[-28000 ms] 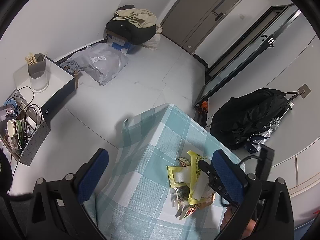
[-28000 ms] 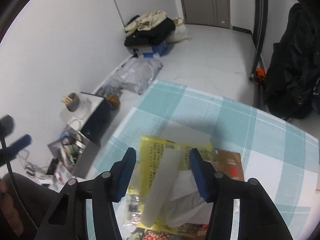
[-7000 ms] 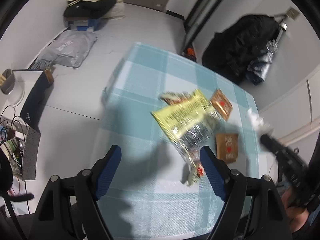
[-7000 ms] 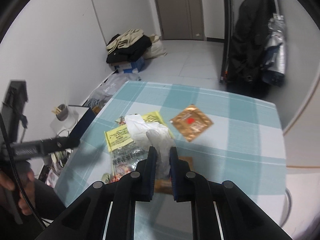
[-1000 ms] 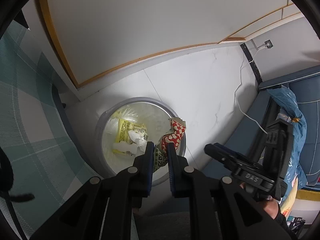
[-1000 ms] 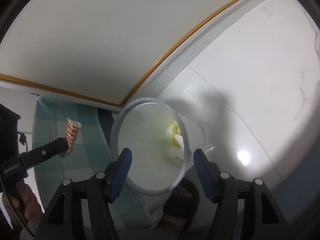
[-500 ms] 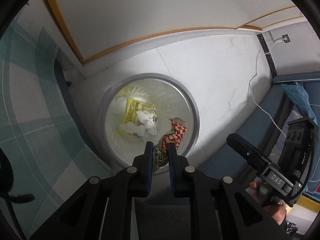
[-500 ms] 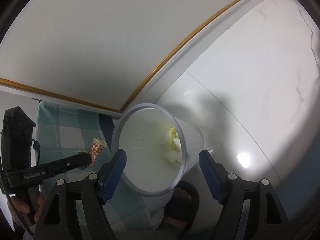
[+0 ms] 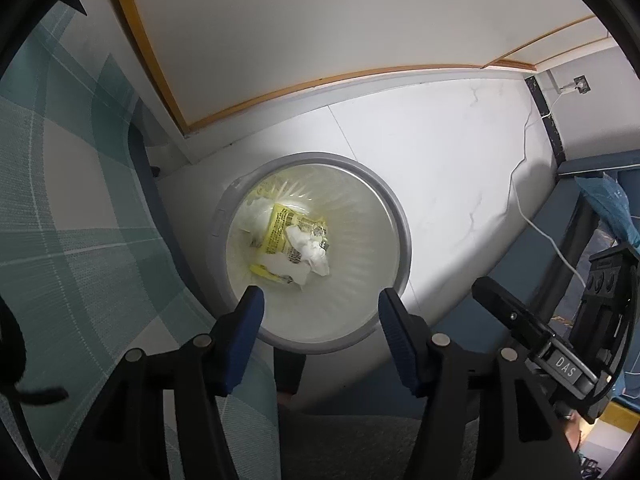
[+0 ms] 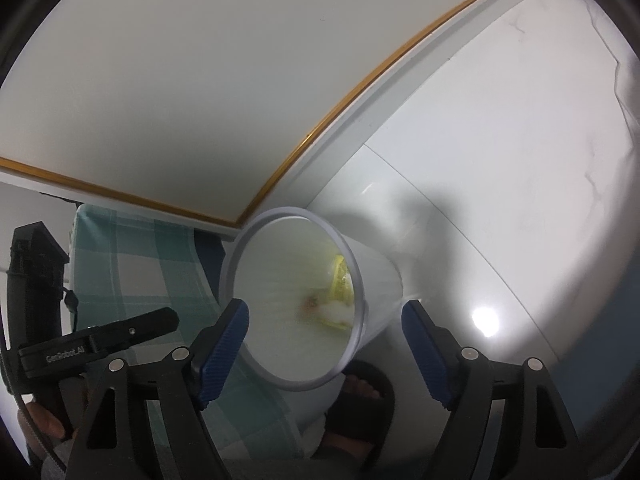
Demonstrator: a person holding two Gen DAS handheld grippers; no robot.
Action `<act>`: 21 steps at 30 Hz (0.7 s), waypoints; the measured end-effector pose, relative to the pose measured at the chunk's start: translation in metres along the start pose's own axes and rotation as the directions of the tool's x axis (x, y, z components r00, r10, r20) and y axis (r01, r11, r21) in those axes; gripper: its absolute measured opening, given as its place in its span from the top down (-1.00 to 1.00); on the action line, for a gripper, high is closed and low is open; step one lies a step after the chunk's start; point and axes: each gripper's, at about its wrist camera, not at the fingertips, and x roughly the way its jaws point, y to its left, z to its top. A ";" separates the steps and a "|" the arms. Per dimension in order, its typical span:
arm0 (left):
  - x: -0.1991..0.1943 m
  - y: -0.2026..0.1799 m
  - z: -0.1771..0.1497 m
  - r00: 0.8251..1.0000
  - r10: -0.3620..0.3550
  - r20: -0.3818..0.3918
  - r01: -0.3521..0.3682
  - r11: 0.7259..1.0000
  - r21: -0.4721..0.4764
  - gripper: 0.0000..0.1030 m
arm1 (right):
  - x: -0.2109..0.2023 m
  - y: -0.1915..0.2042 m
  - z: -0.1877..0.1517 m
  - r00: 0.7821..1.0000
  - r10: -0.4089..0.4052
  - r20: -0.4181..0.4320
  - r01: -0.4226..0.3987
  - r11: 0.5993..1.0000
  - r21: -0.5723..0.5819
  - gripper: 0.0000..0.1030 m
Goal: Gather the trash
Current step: 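Open the right gripper to drop the tissue while the left gripper releases the wrapper, then move both tools back up over the table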
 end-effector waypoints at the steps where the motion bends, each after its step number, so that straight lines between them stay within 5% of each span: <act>1: -0.001 0.000 -0.001 1.000 0.007 0.007 -0.007 1.000 0.003 -0.25 | -0.001 0.000 0.000 1.000 -0.001 0.001 0.001 1.000 0.001 -0.53; 4: -0.004 0.001 -0.003 0.999 0.030 0.031 -0.030 1.000 0.009 -0.39 | -0.003 0.000 0.000 1.000 -0.004 0.007 0.004 1.000 -0.001 -0.53; 21: -0.044 -0.002 -0.017 0.972 0.130 0.197 -0.142 0.989 0.049 -0.39 | -0.039 0.016 -0.004 0.997 -0.015 0.074 0.018 0.999 -0.034 -0.59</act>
